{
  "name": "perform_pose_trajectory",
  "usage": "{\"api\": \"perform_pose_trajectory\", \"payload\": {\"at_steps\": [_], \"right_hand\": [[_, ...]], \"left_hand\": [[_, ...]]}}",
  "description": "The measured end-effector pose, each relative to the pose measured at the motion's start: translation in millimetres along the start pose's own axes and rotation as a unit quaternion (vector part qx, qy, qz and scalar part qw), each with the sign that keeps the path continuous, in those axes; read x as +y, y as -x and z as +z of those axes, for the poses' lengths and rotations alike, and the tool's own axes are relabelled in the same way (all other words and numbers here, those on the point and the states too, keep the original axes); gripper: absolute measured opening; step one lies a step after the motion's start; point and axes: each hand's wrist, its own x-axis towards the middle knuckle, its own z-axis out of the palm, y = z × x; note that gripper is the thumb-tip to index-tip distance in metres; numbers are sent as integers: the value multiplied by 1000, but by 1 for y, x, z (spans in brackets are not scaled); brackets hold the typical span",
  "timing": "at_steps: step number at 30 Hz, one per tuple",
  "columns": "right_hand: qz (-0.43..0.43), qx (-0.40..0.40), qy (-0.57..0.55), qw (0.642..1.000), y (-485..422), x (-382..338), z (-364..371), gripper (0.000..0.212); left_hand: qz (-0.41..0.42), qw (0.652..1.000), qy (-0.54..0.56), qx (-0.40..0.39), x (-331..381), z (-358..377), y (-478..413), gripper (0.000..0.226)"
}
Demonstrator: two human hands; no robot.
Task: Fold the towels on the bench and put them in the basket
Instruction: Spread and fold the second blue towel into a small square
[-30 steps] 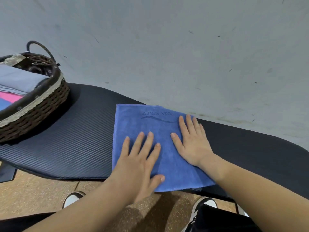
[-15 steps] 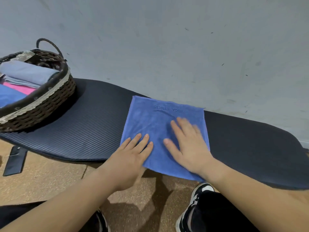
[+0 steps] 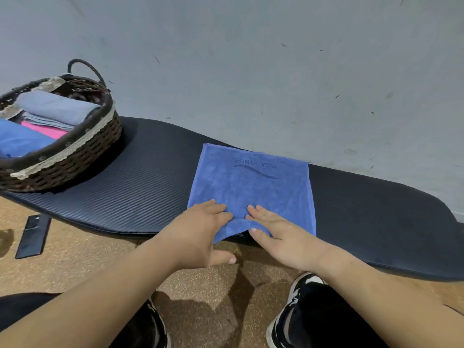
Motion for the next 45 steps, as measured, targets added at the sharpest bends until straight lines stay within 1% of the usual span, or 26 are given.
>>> {"api": "perform_pose_trajectory", "payload": {"at_steps": [1, 2, 3, 4, 8, 9, 11, 13, 14, 16, 19, 21, 24, 28, 29, 31, 33, 34, 36, 37, 38, 40, 41, 42, 43, 45], "right_hand": [[4, -4, -24, 1000, -1, 1, 1, 56], [5, -5, -39, 999, -3, 2, 1, 57], [3, -6, -45, 999, -3, 3, 0, 58], [2, -8, -43, 999, -2, 3, -3, 61], [-8, 19, -22, 1000, -1, 2, -11, 75], [-16, 35, -14, 999, 0, 2, -13, 75], [-38, 93, 41, 994, 2, 5, -15, 64], [-57, 169, 117, 977, 4, 11, -19, 47], [-50, 179, 130, 974, 6, 13, -23, 37], [-24, 154, 122, 980, 13, 19, -30, 24], [17, 97, 164, 982, 20, 32, -31, 17], [26, 89, 114, 989, 23, 40, -31, 17], [24, 78, 33, 996, 27, 48, -37, 23], [43, 63, -28, 997, 32, 54, -45, 27], [48, 61, -41, 996, 33, 56, -47, 28], [49, 61, -51, 996, 36, 58, -50, 35], [42, 59, -68, 995, 37, 62, -51, 40], [42, 59, -81, 994, 36, 64, -51, 43], [52, 62, -100, 992, 34, 67, -50, 48], [59, 64, -104, 991, 32, 66, -50, 52], [63, 67, -107, 990, 30, 65, -48, 55], [75, 84, -119, 987, 25, 60, -45, 61], [81, 101, -128, 983, 22, 58, -43, 60], [86, 121, -136, 980, 19, 58, -41, 59], [90, 139, -140, 976, 15, 57, -39, 57], [102, 163, -144, 971, 5, 60, -37, 54]], "left_hand": [[12, 999, 2, 37, 1, 1, -2, 62], [14, 997, 28, 74, 0, -1, -3, 36], [12, 992, 71, 104, -2, -4, -3, 16], [5, 987, 111, 116, -6, -8, -3, 15], [15, 977, 192, 92, -20, -22, 2, 22], [12, 974, 210, 82, -22, -22, 3, 24], [-3, 970, 229, 83, -26, -21, 2, 23], [-8, 968, 227, 104, -31, -21, 1, 26], [-12, 968, 226, 112, -33, -21, 0, 30], [-23, 964, 233, 124, -37, -20, -1, 41], [-30, 966, 220, 130, -40, -16, -2, 47], [-22, 972, 191, 133, -37, -14, -2, 47], [0, 978, 145, 152, -31, -11, 0, 50], [-2, 986, 39, 162, -24, 3, 5, 64], [2, 986, 3, 168, -22, 9, 5, 63], [27, 981, -44, 189, -19, 23, 3, 44], [40, 978, -30, 204, -20, 26, 2, 21], [30, 979, 2, 203, -22, 23, 2, 16], [-2, 975, 96, 202, -25, 12, 5, 16], [-13, 971, 129, 202, -24, 9, 7, 20], [-17, 971, 134, 198, -21, 8, 10, 28], [-23, 981, 75, 176, -9, 15, 10, 55], [-29, 986, 21, 161, -2, 21, 7, 70], [-38, 987, -42, 147, 5, 28, 2, 79], [-49, 984, -100, 139, 10, 33, -4, 83], [-85, 975, -158, 128, 17, 36, -14, 74]]}}
